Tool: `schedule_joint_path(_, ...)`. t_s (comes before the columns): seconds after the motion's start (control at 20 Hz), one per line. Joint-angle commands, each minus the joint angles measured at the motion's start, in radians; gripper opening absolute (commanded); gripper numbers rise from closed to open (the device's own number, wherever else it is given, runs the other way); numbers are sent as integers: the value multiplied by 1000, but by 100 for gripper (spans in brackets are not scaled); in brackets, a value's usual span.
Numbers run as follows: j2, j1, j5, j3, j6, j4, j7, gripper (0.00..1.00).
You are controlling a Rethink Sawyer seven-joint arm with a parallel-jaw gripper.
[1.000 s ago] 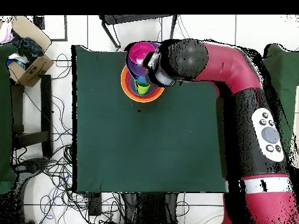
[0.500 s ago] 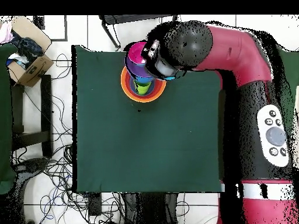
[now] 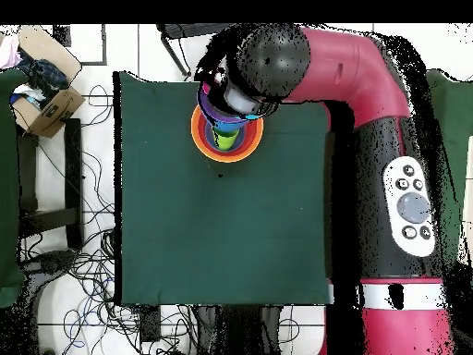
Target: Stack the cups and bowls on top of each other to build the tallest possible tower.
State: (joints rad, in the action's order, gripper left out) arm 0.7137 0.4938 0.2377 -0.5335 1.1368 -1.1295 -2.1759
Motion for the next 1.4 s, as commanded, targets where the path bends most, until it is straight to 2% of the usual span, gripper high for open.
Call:
schedule_joint_path(0.05,-72,-53,6,60,91,66,-101,0)
schedule_joint_path(0.55,-153,-80,11,85,53,108,-102,0)
schedule_joint_path(0.7,-196,-95,27,95,42,173,-108,0)
schedule_joint_path(1.0,-313,-124,55,104,98,358,-88,0)
schedule_joint_path(1.15,-337,-129,56,108,111,395,-78,0)
schedule_joint_path(1.2,-379,-136,65,105,130,455,-69,0)
schedule_joint_path(1.3,-398,-143,69,112,131,479,-71,0)
schedule_joint_path(1.4,-445,-152,83,108,145,545,-66,0)
